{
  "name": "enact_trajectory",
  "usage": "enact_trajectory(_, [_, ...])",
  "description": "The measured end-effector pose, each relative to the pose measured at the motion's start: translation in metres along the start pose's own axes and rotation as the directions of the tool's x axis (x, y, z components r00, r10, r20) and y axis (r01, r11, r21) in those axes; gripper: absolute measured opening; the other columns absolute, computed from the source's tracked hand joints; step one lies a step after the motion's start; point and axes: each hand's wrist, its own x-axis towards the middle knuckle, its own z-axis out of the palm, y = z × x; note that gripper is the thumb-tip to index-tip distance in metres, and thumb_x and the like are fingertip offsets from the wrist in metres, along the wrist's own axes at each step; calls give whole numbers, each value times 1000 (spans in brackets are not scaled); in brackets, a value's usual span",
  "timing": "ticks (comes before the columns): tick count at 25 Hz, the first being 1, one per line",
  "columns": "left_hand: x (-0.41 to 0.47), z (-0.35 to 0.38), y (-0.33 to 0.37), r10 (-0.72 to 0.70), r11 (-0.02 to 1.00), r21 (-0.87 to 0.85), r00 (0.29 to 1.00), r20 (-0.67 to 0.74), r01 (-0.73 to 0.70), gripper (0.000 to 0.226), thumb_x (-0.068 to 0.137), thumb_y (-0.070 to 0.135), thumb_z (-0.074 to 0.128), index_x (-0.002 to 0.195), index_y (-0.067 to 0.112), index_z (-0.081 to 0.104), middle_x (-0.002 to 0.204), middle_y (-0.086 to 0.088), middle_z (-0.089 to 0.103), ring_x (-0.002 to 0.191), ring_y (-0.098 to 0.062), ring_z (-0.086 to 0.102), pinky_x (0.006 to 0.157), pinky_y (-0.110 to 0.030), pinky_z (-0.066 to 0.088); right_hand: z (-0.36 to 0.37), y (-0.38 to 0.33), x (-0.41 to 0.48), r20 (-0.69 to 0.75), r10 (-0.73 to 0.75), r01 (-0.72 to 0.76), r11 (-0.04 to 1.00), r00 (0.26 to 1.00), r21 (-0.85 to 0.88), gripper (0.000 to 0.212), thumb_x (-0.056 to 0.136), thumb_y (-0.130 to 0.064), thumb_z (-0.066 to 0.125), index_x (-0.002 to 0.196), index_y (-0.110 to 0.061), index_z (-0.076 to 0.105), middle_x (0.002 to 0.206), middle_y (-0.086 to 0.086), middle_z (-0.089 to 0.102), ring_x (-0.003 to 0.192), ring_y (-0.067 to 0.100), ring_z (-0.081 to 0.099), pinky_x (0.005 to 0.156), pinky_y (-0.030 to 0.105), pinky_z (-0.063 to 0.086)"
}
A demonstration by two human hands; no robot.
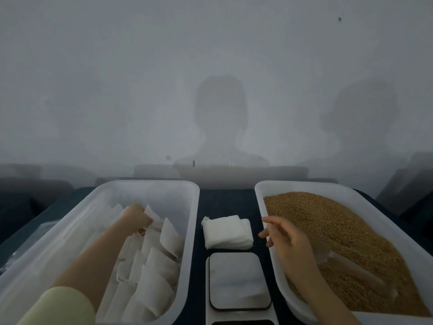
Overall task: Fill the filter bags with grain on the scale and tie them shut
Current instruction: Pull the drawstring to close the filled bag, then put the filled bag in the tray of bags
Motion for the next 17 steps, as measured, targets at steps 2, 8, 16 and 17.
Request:
enact_trajectory(2, [1,-3,7,47,996,79,998,-38,-44,25,90,12,63,106,-7,59,98,-22,65,87,-33,65,75,-37,53,0,0,0,-24,-4,4,1000,1000,-9,22,95,-14,49,98,-31,62,82,-14,68,67,3,60,61,13,46])
enact_trajectory(8, [-48,21,92,548,817,325,817,-182,-476,29,100,27,45,120,14,61,117,-10,65,105,-28,60,91,-36,47,-5,1,3,-199,32,-32,999,980,4,23,96,-14,47,94,-33,60,76,-11,66,64,7,59,58,23,49])
enact_trajectory(16, [-72,118,148,185,474,693,830,526,-544,48,98,22,51,143,10,38,151,-13,33,143,-35,22,119,-51,8,-5,0,1,-203,49,-46,999,978,22,26,94,-10,47,92,-32,60,77,-14,66,59,7,58,53,18,49])
enact_trajectory(17, [-70,119,149,197,495,681,833,518,-540,47,99,18,48,144,8,38,152,-14,32,143,-35,22,119,-50,10,-6,0,2,-204,53,-48,998,978,27,26,95,-10,47,92,-33,60,78,-13,66,59,7,58,53,19,50])
